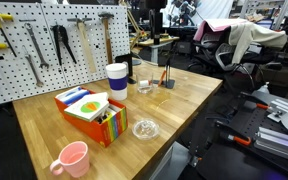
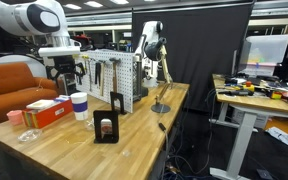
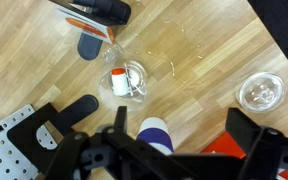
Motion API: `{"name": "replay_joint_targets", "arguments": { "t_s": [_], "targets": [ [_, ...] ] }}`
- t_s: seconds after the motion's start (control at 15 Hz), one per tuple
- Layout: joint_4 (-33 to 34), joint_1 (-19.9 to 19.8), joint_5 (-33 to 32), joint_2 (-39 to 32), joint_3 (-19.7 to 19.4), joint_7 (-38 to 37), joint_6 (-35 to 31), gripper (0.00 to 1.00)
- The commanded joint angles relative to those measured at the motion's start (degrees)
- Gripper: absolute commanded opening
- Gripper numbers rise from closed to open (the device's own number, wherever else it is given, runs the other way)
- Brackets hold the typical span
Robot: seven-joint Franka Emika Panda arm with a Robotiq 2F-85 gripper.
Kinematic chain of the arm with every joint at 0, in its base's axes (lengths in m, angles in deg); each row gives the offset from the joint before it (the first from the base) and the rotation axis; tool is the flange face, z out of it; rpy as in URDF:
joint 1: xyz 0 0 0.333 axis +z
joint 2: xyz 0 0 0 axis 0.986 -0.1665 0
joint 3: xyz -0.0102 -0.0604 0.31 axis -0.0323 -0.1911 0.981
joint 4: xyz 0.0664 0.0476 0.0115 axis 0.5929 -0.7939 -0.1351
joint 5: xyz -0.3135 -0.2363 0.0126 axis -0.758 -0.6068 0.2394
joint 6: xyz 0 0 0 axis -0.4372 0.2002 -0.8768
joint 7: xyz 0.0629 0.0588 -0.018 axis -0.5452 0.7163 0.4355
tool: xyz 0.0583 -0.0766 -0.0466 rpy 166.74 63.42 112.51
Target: Pour the water in the pink cup into the white and blue cup
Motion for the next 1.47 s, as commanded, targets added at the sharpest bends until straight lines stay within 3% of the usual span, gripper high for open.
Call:
{"name": "replay_joint_targets", "arguments": {
  "t_s": [0.0,0.6,1.13,1.4],
  "targets": [
    [0.59,-0.62,-0.41,-0.88,1.52,-1.47,-0.21,1.00],
    [3.41,6.60,-0.44,-4.19,11.38,-1.27,-0.06,1.00],
    [1.89,6.07,-0.04,-2.82,11.27,-3.32,0.24,1.00],
    [4.20,7.68,-2.61,-6.57,13.07,-4.31,-2.16,1.00]
  ]
}}
